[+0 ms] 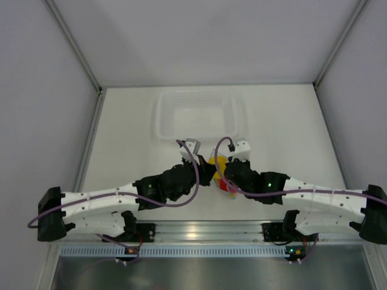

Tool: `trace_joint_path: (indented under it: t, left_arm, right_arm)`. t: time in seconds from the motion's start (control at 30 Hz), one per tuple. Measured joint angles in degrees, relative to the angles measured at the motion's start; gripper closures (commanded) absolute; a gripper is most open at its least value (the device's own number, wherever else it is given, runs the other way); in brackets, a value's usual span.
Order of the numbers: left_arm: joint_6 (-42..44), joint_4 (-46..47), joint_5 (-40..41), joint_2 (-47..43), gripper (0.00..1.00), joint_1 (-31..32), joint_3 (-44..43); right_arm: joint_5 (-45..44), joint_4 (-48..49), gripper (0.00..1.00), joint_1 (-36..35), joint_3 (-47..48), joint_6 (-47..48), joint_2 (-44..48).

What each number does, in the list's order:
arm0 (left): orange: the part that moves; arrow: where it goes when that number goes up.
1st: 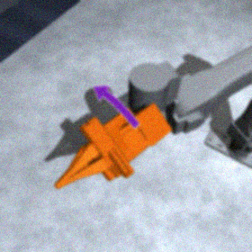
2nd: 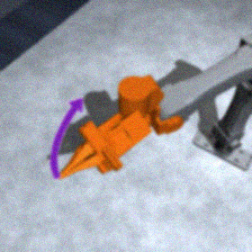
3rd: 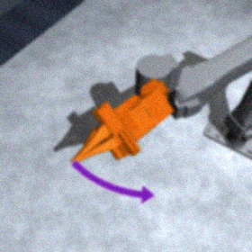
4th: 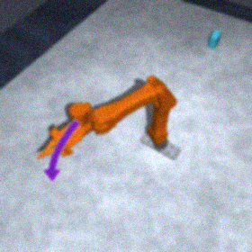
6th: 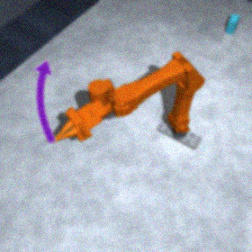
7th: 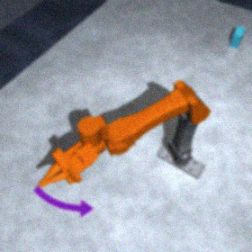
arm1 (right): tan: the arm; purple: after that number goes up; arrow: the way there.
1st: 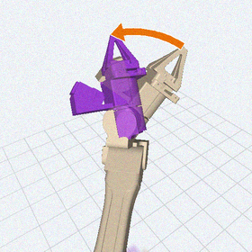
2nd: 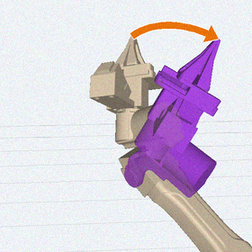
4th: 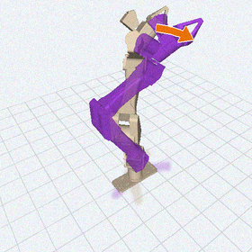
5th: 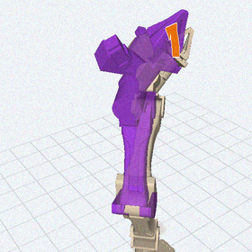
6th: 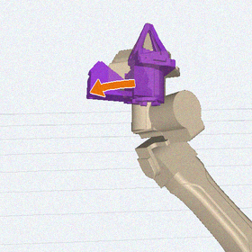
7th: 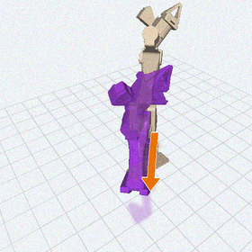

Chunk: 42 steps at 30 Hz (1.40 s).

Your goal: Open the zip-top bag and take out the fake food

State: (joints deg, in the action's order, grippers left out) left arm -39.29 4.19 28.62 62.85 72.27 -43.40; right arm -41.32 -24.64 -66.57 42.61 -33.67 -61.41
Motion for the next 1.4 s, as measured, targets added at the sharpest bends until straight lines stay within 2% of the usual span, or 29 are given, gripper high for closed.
trace_joint_path:
  t: [0.33,0.63,0.77,0.93,1.07,1.4]
  left_arm:
    - [0.7,0.9,2.5,-4.5,1.0,0.0,0.4]
    - [3.9,-1.1,9.1,-5.1,1.0,-0.4,-2.4]
    - [4.3,-1.8,8.3,-4.5,1.0,-5.6,-4.3]
    - [4.3,-2.1,4.7,-1.1,1.0,-16.8,-5.7]
    - [4.3,-3.0,1.2,2.4,1.0,-23.4,-6.1]
    - [6.8,-4.2,-3.3,14.2,1.0,-33.7,-14.5]
  right_arm:
    - [-0.7,-0.2,1.0,1.9,0.0,0.0,0.8]
    - [-1.3,-1.2,1.0,3.6,0.0,0.0,4.0]
    - [-1.4,-1.6,1.0,3.7,0.0,0.0,5.1]
    - [-1.3,-2.0,1.0,3.8,0.0,0.0,5.9]
    - [-1.4,-2.6,1.0,3.8,0.0,0.0,8.0]
    - [-1.3,-4.2,1.0,3.8,-1.1,0.0,12.2]
